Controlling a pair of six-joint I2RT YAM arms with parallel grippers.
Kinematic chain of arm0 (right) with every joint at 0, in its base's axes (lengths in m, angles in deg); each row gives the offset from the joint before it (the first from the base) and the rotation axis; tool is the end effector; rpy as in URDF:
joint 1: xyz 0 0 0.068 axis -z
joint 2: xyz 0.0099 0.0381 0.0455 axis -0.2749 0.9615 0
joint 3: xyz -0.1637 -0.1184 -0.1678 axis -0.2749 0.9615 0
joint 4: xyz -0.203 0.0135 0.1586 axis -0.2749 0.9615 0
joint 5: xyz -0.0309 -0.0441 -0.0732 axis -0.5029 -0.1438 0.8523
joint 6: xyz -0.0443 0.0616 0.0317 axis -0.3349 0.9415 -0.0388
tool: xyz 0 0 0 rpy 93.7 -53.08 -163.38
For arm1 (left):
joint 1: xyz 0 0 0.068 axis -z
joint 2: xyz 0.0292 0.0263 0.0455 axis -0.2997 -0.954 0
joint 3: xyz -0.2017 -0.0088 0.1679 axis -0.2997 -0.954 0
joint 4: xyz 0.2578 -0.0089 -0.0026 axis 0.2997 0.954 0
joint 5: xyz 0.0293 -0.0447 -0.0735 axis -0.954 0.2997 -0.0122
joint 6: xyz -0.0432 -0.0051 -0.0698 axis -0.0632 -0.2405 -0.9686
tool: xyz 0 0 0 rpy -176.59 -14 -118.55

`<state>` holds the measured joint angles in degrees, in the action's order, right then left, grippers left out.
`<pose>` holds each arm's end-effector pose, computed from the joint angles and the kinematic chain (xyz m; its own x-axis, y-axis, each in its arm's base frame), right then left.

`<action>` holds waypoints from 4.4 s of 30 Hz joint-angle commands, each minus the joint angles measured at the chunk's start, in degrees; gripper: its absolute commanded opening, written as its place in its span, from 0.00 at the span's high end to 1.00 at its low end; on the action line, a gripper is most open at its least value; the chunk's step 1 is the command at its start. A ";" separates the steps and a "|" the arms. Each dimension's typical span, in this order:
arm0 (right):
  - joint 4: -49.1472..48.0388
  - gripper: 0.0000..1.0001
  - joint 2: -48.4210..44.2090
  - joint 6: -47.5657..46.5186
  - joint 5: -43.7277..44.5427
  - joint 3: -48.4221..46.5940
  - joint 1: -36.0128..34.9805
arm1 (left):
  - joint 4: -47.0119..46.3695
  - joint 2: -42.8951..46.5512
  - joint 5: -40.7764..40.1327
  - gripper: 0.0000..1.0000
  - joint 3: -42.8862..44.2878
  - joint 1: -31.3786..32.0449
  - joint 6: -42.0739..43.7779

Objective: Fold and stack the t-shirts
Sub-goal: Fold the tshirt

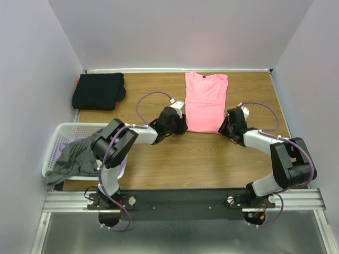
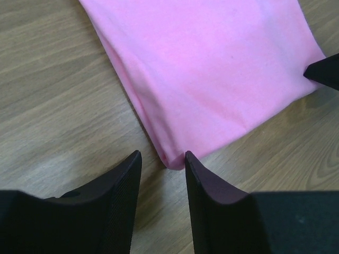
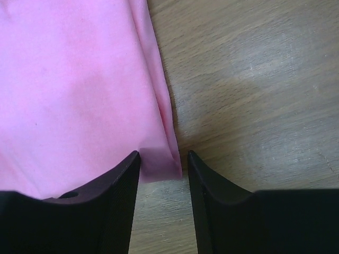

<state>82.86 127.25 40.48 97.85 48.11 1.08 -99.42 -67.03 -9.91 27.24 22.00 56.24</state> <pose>0.2976 0.0635 0.1190 -0.6398 0.4115 -0.6491 0.3125 0.9109 0.2695 0.3177 -0.2688 0.1206 -0.6212 0.0033 -0.7837 0.4801 0.7920 -0.3772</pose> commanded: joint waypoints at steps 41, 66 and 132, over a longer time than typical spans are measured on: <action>18.97 0.99 -27.43 -2.48 -4.10 2.56 0.28 | -3.72 22.38 0.46 1.00 -12.80 4.59 -1.28; 23.47 0.99 -33.42 -3.27 0.82 -8.77 0.20 | -0.21 30.49 -6.32 1.00 -12.80 9.87 -2.33; 4.31 0.27 12.65 -11.98 -4.26 -32.08 0.20 | -4.59 3.15 11.17 0.21 3.12 -13.51 0.57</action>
<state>90.99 146.50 29.07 96.80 11.22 1.08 -101.91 -66.50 -0.60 33.32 8.45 57.02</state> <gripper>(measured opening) 0.726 0.788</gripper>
